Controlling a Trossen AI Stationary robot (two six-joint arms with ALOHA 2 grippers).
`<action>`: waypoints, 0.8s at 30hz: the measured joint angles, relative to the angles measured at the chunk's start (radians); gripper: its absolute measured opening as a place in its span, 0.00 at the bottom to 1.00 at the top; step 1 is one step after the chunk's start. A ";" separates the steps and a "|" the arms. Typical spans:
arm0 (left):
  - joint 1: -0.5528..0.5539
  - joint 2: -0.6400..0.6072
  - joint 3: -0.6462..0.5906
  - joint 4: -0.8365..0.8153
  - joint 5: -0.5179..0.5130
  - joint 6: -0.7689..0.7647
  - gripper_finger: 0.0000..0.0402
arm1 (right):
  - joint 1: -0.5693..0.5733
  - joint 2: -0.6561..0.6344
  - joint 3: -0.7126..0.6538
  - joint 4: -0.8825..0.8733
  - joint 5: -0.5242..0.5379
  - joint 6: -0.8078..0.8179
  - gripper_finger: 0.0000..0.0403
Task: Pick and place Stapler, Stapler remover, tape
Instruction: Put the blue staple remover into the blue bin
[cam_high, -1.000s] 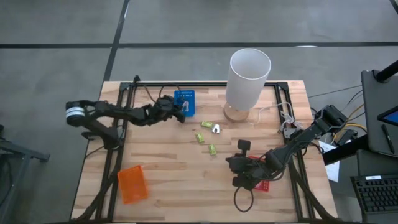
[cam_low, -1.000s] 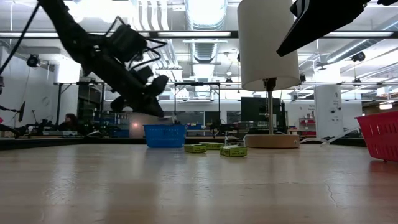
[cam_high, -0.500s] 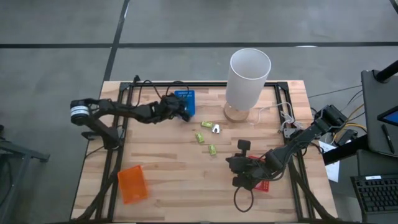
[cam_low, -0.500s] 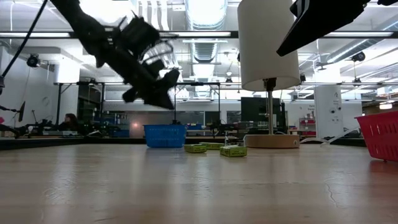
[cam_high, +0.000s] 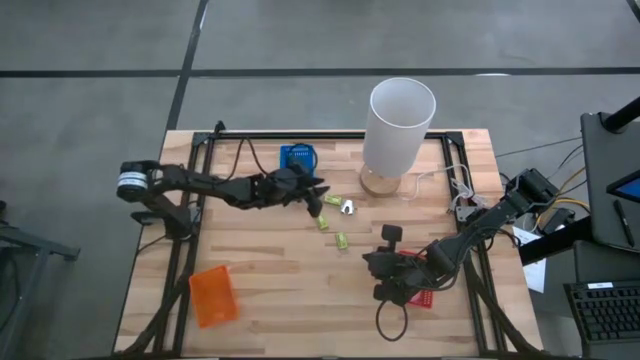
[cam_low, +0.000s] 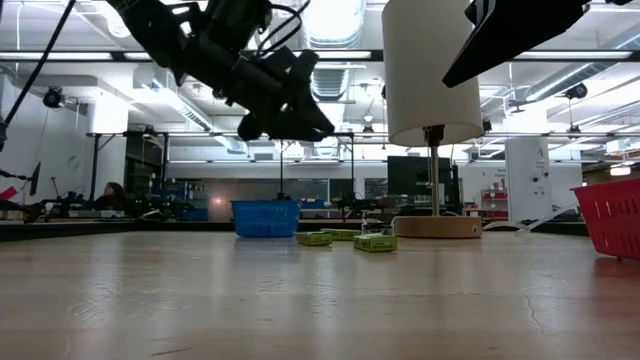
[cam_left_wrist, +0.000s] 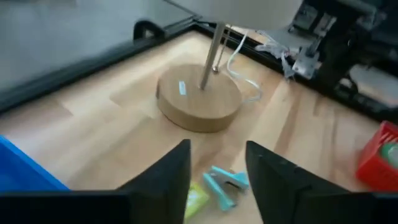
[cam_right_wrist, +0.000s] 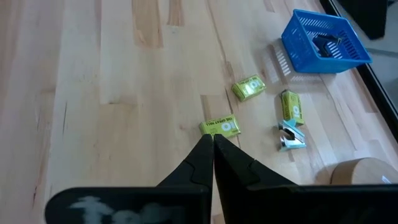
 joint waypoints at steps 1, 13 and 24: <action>-0.001 0.016 0.009 -0.001 0.004 -0.052 0.41 | 0.000 0.000 0.000 0.003 0.000 -0.003 0.02; -0.030 0.289 0.157 -0.001 0.000 -0.163 0.45 | 0.000 0.000 0.000 0.000 0.000 -0.011 0.02; -0.049 0.408 0.219 -0.007 0.000 -0.172 0.44 | 0.001 0.000 0.000 0.000 -0.001 -0.010 0.02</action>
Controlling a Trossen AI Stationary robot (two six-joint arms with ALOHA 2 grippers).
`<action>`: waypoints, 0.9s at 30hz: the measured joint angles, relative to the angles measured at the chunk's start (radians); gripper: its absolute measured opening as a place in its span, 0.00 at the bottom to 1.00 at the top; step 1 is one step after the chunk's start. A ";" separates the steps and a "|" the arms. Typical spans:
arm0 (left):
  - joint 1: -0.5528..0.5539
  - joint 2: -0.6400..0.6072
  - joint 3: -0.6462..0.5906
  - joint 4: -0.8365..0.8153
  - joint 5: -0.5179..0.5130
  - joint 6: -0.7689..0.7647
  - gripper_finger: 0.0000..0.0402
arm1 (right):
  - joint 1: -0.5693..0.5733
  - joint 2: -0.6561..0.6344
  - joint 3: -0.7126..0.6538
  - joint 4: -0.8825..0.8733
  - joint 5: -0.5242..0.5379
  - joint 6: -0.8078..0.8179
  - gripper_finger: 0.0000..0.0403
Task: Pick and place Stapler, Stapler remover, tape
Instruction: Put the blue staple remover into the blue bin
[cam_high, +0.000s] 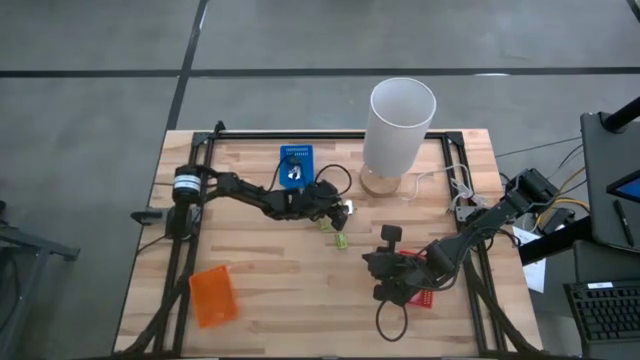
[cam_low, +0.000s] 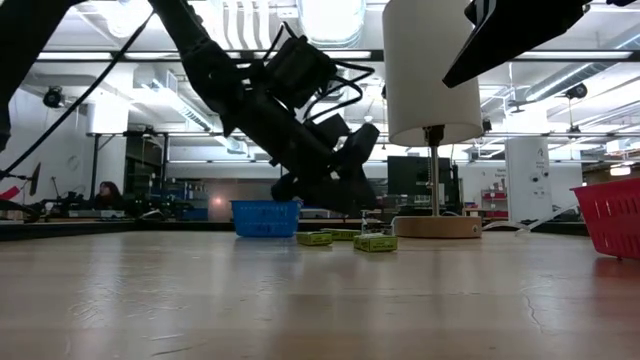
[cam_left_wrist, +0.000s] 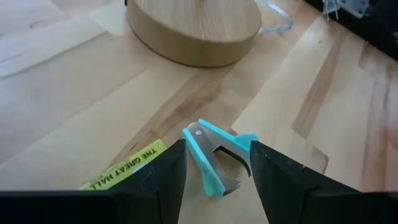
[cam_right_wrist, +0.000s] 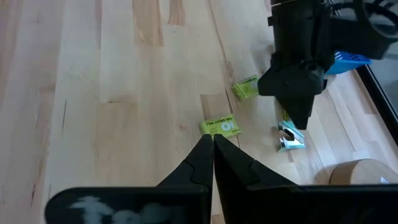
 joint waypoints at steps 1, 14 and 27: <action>0.000 0.001 0.000 -0.001 0.000 0.000 0.44 | 0.000 0.000 0.000 0.000 0.000 0.000 0.02; -0.013 0.002 0.000 -0.020 -0.003 0.001 0.43 | 0.000 0.000 -0.001 0.006 0.000 0.001 0.02; -0.007 0.002 -0.001 -0.021 -0.005 0.012 0.43 | 0.000 0.000 -0.001 0.011 0.000 0.001 0.02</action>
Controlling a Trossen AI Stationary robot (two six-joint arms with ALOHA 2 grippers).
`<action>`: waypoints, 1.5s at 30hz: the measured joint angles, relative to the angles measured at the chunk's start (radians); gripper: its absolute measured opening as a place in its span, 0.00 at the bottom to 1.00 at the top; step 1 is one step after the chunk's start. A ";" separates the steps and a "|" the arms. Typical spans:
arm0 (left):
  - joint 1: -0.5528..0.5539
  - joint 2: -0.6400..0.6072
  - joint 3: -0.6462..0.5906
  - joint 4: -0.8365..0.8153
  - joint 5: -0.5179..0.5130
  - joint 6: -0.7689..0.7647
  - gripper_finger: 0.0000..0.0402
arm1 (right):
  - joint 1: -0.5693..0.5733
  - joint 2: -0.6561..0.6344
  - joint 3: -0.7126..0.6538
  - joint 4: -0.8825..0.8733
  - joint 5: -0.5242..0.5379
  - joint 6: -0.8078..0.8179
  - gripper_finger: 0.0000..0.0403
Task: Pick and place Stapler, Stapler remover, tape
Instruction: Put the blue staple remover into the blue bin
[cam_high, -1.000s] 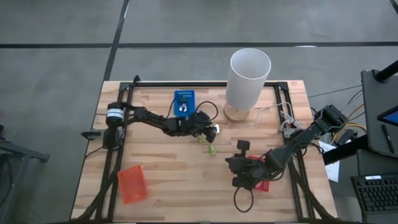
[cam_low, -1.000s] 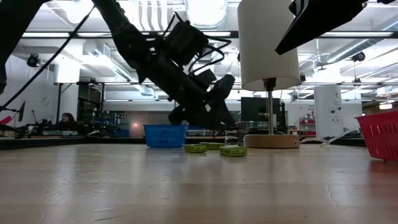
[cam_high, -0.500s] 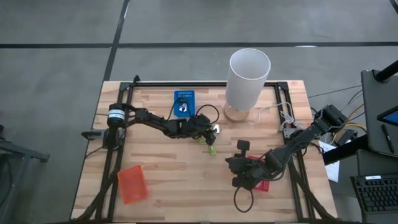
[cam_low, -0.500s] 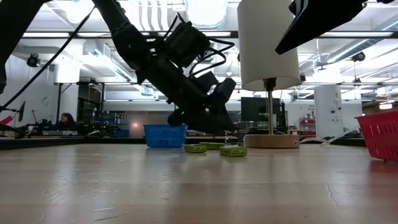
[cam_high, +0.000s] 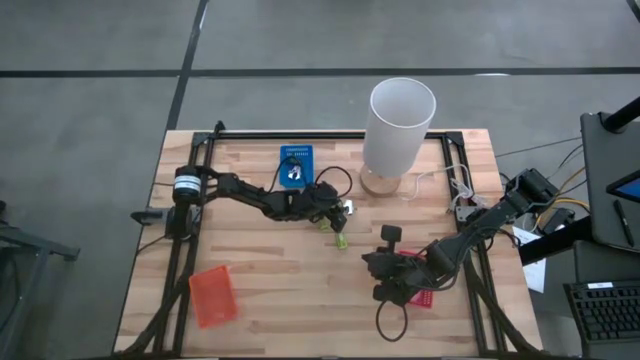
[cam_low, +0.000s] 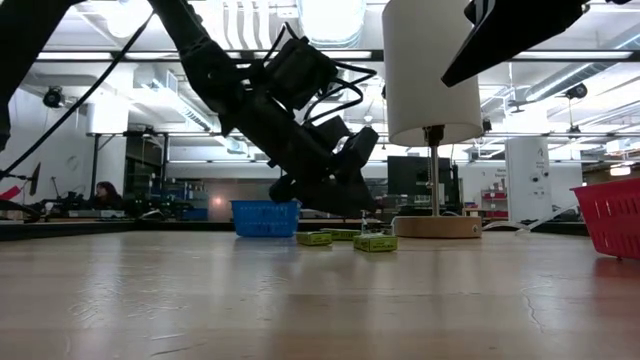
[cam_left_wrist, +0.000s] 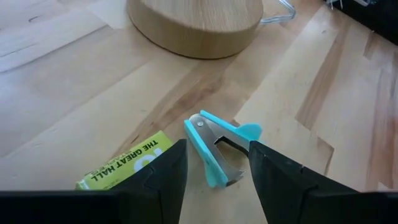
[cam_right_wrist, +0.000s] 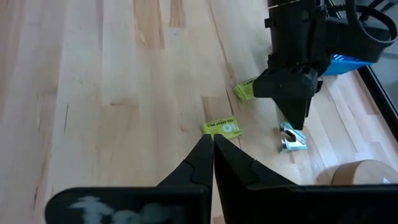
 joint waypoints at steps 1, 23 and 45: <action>0.002 0.000 0.000 -0.006 0.000 0.000 0.43 | 0.000 0.000 0.000 0.001 0.000 0.000 0.02; 0.002 0.037 0.004 0.019 -0.028 0.000 0.35 | 0.000 0.000 0.000 0.018 0.000 -0.010 0.02; 0.006 0.037 0.012 0.020 0.042 0.078 0.02 | 0.000 0.000 -0.002 0.018 0.000 -0.010 0.02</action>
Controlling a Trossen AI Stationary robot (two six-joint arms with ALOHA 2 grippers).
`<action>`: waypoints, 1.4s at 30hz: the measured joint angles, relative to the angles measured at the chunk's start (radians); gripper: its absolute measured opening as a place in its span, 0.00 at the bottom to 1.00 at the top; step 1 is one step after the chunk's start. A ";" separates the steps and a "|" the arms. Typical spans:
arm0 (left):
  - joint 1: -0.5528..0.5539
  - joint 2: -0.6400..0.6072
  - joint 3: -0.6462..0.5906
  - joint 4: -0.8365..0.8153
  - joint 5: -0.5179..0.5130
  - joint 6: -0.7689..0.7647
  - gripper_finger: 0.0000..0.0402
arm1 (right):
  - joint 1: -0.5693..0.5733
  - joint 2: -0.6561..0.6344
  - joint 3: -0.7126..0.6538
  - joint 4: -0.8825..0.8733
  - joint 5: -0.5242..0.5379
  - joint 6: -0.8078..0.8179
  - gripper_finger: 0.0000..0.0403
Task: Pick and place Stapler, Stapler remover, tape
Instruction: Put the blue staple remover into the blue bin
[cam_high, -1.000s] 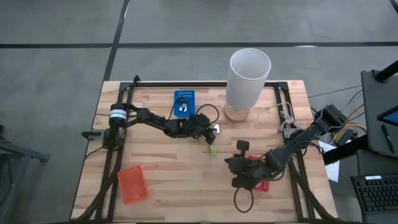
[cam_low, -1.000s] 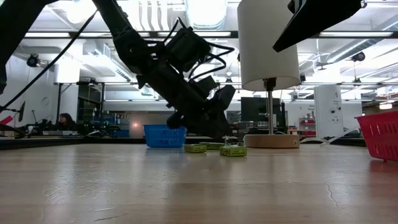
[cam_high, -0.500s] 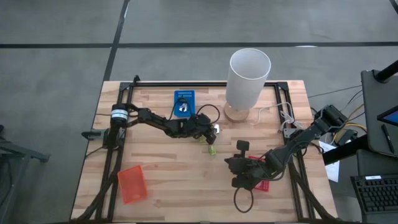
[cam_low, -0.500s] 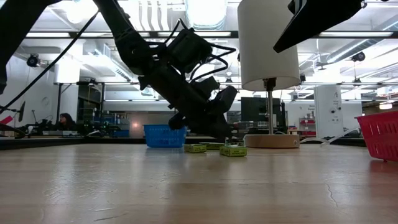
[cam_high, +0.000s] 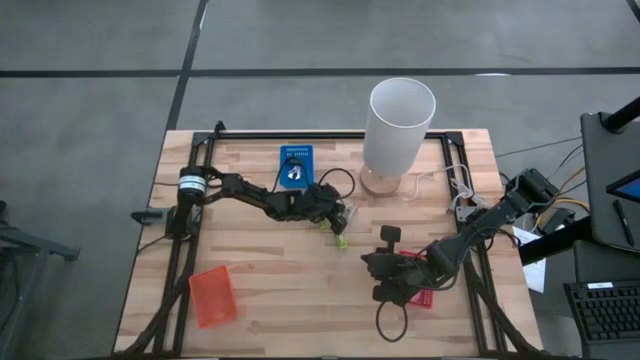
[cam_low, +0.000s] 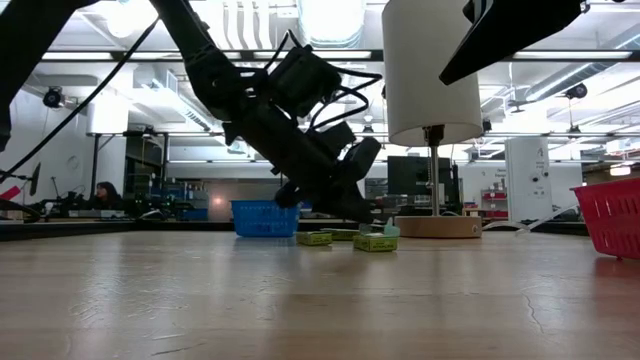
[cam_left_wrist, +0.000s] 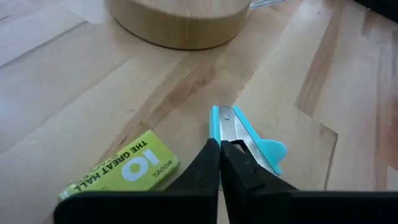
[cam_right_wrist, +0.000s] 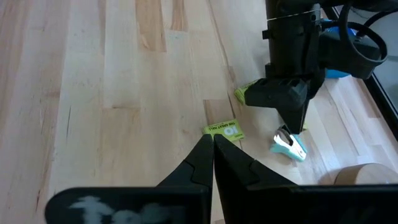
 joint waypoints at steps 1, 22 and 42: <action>0.000 0.000 0.001 0.000 0.000 0.006 0.01 | 0.000 0.000 0.000 0.000 0.000 0.000 0.02; -0.002 -0.252 0.004 -0.367 -0.223 0.137 0.00 | 0.000 0.000 0.000 -0.001 -0.001 0.001 0.02; 0.180 -0.425 -0.084 -0.684 -0.388 0.095 0.02 | 0.000 0.000 0.000 0.002 -0.001 0.005 0.02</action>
